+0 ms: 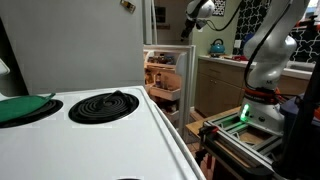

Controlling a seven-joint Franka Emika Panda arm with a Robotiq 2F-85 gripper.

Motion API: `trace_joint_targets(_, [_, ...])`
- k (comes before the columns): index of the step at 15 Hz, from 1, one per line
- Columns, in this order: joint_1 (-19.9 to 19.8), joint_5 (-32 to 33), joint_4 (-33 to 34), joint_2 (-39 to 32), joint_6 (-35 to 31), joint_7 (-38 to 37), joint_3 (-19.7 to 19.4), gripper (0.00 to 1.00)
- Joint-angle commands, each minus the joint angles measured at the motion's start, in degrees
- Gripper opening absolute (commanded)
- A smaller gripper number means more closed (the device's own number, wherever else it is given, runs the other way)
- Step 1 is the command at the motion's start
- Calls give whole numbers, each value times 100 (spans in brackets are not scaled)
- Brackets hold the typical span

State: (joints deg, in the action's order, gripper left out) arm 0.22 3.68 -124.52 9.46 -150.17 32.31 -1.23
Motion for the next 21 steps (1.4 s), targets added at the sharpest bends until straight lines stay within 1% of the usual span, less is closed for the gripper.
trace_joint_targets(1, [214, -156, -132, 449, 660, -616, 89, 100])
trace_joint_targets(3, [365, -309, -123, 583, 1074, -783, 147, 100])
trace_joint_targets(4, [511, -497, -167, 635, 1118, -589, 133, 100])
trace_joint_targets(5, [386, -199, 6, 418, 902, -666, 104, 100])
trace_joint_targets(7, [516, -336, -8, 502, 1029, -662, 133, 100])
trace_joint_targets(12, [534, -383, -31, 515, 1037, -661, 127, 100])
trace_joint_targets(15, [580, -432, -16, 144, 1134, -1019, 259, 100])
trace_joint_targets(17, [596, -475, -20, -104, 1261, -1394, 370, 100])
trace_joint_targets(21, [702, -873, 53, -716, 1421, -1957, 566, 100])
